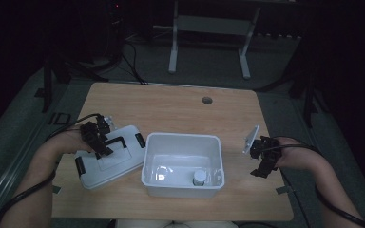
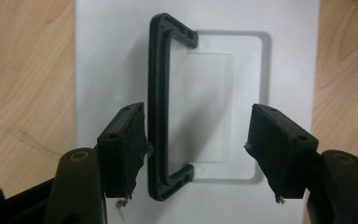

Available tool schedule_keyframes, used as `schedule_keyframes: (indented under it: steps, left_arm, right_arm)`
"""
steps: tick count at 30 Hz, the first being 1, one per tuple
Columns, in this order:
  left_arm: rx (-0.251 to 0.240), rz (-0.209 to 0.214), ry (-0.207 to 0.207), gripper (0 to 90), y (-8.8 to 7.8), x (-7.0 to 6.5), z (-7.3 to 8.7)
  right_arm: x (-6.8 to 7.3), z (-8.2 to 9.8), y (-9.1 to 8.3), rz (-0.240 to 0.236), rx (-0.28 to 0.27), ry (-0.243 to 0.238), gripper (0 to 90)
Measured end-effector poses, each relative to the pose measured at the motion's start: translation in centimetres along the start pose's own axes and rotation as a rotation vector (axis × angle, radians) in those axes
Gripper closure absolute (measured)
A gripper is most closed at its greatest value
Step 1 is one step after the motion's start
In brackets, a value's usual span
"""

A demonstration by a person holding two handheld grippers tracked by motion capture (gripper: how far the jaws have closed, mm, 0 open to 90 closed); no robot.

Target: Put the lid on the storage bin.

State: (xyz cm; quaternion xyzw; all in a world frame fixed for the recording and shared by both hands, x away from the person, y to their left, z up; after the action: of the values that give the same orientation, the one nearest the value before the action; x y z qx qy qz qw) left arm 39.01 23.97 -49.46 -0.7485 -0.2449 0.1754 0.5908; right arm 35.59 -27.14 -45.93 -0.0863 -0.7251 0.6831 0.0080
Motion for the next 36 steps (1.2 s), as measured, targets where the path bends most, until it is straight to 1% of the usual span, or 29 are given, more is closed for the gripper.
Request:
schedule_keyframes:
  steps: [2,3,5,8,9,10,11,12,14,15,16,18,19,21,24,25,27,28,29,31,32,33,34,35,36]
  left_arm:
    - [-0.005,-0.001,-0.012,36.7,-0.1,0.2,0.0]
    - [-0.003,-0.003,-0.014,36.7,-0.1,0.3,0.0]
    - [0.005,-0.003,-0.033,36.7,-0.1,0.4,0.1]
    - [0.017,-0.010,-0.037,36.7,-0.1,0.7,0.3]
    - [0.019,-0.023,-0.036,36.7,0.0,0.8,0.4]
    - [0.017,-0.027,-0.045,36.9,0.0,0.9,0.4]
    - [0.008,-0.014,-0.060,37.8,0.1,1.0,0.4]
    - [-0.008,0.008,-0.079,38.0,0.2,1.1,0.4]
    - [-0.008,0.008,-0.079,38.2,0.2,1.1,0.4]
    - [-0.015,0.008,-0.094,43.5,0.5,1.5,0.5]
    - [-0.015,0.017,-0.086,43.7,0.6,1.5,0.5]
    - [-0.004,0.009,-0.067,48.6,0.9,1.4,0.5]
    - [-0.004,0.010,-0.061,49.1,1.0,1.3,0.4]
    - [0.009,0.003,-0.054,53.5,1.3,1.4,0.3]
    - [0.029,0.003,-0.032,60.4,1.5,1.3,0.1]
    - [0.032,0.007,-0.038,62.2,1.7,1.2,0.0]
    - [0.050,0.012,-0.034,65.3,1.9,1.2,-0.3]
    - [0.054,0.012,-0.048,68.2,2.0,1.2,-0.4]
    - [0.058,0.022,-0.056,70.2,2.0,1.3,-0.5]
    - [0.056,0.017,-0.050,75.9,2.0,1.3,-0.5]
    - [0.065,0.029,-0.053,75.9,2.1,1.2,-0.6]
    - [0.068,0.027,-0.038,78.9,2.2,1.2,-0.6]
    - [0.072,0.032,-0.035,80.5,2.1,1.1,-0.6]
    - [0.073,0.046,-0.034,81.4,2.1,1.0,-0.6]
    - [0.071,0.039,-0.027,82.0,2.0,0.9,-0.7]
  right_arm:
    - [-0.1,0.6,0.7,-0.009,0.010,0.012,16.5]
    - [-0.1,0.8,1.0,-0.014,0.010,0.023,16.5]
    - [-0.2,1.3,1.7,-0.021,0.017,0.039,16.5]
    - [-0.3,1.8,2.4,-0.034,0.021,0.054,16.5]
    - [-0.3,2.0,2.6,-0.037,0.022,0.064,16.5]
    - [-0.4,2.1,2.8,-0.038,0.026,0.071,16.5]
    - [-0.4,2.2,3.0,-0.038,0.027,0.071,16.5]
    - [-0.4,2.3,3.1,-0.044,0.026,0.076,16.5]
    - [-0.4,2.4,3.3,-0.051,0.024,0.080,16.5]
    - [-0.4,2.5,3.7,-0.054,0.031,0.091,16.5]
    - [-0.4,2.6,3.9,-0.057,0.032,0.088,16.5]
    - [-0.4,2.6,4.2,-0.065,0.035,0.091,16.5]
    - [-0.5,2.6,4.3,-0.060,0.035,0.093,16.6]
    - [-0.6,2.7,4.6,-0.063,0.033,0.102,16.6]
    - [-0.6,2.8,5.1,-0.063,0.033,0.108,16.5]
    - [-0.5,2.8,5.2,-0.066,0.037,0.110,16.6]
    - [-0.4,2.9,5.6,-0.062,0.044,0.100,16.5]
    - [-0.4,3.0,5.7,-0.059,0.045,0.103,16.5]
    - [-0.4,3.0,5.8,-0.063,0.046,0.105,16.6]
    - [-0.3,3.1,5.9,-0.065,0.042,0.105,16.5]
    - [-0.2,3.1,6.0,-0.064,0.039,0.105,16.6]
    - [-0.1,3.2,6.1,-0.068,0.031,0.106,16.5]
    - [0.0,3.3,6.2,-0.070,0.029,0.110,16.5]
    - [0.0,3.4,6.2,-0.070,0.028,0.112,16.6]
    - [0.1,3.5,6.3,-0.070,0.030,0.109,16.5]
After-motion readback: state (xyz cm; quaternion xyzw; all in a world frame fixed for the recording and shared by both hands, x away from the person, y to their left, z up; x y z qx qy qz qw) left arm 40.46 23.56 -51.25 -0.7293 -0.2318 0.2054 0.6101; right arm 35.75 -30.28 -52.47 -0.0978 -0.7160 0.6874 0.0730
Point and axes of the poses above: each handheld gripper's, and its own axes: y roughly forward along the jaws, z roughly out of its underside, x roughly to its left, the point moved 4 cm from there along y, roughly forward along the jaws, and after that the axes turned 3 degrees about -y, right-handed, at the moved point
